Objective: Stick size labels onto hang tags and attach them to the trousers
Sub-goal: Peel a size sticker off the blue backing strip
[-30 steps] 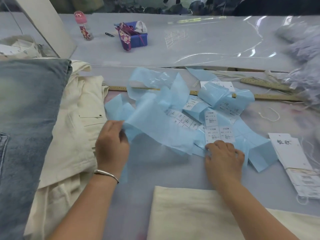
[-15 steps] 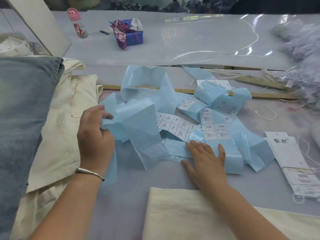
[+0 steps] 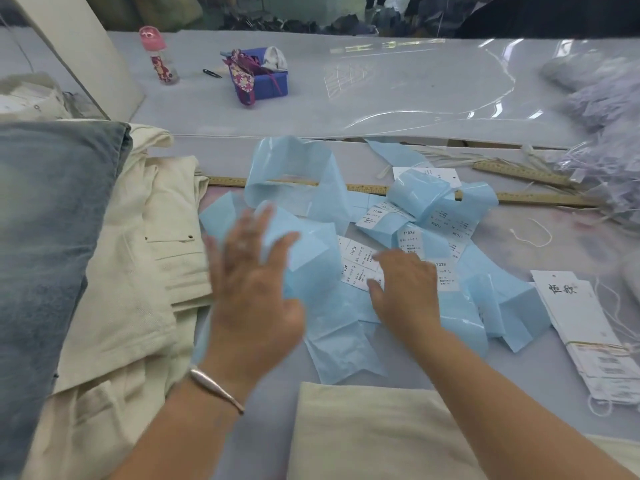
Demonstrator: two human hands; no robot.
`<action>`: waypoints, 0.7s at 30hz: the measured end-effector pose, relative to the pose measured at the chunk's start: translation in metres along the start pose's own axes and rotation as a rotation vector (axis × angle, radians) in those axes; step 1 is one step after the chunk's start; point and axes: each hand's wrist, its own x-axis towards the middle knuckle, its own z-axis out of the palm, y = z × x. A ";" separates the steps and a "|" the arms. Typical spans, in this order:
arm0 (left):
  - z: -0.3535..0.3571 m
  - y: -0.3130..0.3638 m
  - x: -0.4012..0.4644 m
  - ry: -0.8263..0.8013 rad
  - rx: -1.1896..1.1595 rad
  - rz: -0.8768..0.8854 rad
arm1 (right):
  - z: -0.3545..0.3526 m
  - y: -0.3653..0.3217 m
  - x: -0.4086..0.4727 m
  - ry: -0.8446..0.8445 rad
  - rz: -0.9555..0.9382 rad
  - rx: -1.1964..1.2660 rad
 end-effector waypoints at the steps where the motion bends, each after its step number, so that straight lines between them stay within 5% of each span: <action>1: 0.006 0.012 -0.001 -0.066 -0.033 0.127 | 0.001 0.000 0.015 -0.090 -0.010 0.064; 4: 0.037 0.034 -0.001 -0.389 -0.038 0.233 | 0.007 -0.001 0.048 -0.388 -0.021 0.069; 8: 0.078 0.020 0.005 -0.587 0.221 0.159 | 0.010 0.008 0.065 -0.456 -0.009 -0.148; 12: 0.089 0.001 0.009 -0.513 0.363 -0.057 | 0.007 0.010 0.069 -0.500 0.038 -0.067; 15: 0.090 -0.003 0.013 -0.430 0.352 -0.158 | 0.000 0.013 0.067 -0.474 0.128 0.303; 21: 0.084 0.017 0.027 -0.086 -0.163 -0.166 | -0.023 0.017 0.069 -0.524 0.283 0.965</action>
